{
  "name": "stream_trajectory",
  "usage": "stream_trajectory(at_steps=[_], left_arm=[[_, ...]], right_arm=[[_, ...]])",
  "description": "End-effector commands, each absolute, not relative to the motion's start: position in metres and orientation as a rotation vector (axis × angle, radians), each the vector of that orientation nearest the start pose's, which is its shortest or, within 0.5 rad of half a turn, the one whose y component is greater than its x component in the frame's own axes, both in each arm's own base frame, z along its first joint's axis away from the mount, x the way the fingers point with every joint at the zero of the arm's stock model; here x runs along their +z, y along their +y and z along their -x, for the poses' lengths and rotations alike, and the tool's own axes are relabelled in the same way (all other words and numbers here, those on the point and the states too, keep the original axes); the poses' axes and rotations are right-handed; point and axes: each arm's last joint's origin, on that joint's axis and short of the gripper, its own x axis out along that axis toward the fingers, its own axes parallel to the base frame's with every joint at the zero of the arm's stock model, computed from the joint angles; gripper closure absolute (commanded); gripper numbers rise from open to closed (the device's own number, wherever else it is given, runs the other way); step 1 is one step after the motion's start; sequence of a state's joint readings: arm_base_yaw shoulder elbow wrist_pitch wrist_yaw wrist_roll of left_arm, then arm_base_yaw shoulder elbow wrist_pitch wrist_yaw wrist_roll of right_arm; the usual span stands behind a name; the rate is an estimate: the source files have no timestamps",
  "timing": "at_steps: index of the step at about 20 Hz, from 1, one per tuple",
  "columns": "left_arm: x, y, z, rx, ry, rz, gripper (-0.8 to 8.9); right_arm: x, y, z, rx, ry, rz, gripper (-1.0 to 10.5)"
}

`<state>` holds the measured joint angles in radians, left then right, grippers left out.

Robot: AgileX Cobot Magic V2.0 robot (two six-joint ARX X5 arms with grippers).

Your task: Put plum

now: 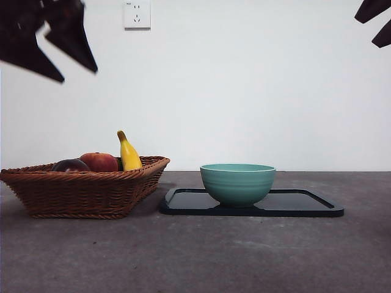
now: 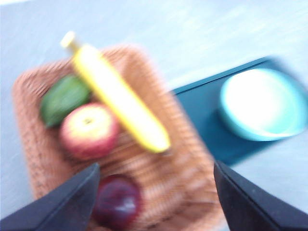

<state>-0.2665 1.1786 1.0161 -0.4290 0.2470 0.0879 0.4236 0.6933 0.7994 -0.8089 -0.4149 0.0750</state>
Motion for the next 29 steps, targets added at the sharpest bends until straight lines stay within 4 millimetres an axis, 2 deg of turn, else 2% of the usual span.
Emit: stream_trajectory(at_steps=[1,7,13,25,29], left_arm=[[0.328,-0.072,-0.224,-0.581,0.546,-0.06,4.36],[0.34,-0.065,-0.178,-0.757,0.613,0.012,4.39],[0.328,-0.062,-0.153,-0.917,0.818,0.027,4.41],[0.327,-0.062,-0.151,-0.946,0.828,0.023,4.4],[0.327,-0.062,-0.151,-0.946,0.828,0.023,4.4]], right_arm=[[0.299,0.064,-0.111,0.78,0.737,-0.058,7.5],[0.299,0.064,-0.111,0.78,0.737,-0.058,7.5],[0.299,0.063,-0.111,0.78,0.737,-0.058,7.5],[0.299,0.064,-0.111,0.773,0.742,-0.071,7.5],[0.301,0.064,-0.118,0.65,0.761,-0.193,7.5]])
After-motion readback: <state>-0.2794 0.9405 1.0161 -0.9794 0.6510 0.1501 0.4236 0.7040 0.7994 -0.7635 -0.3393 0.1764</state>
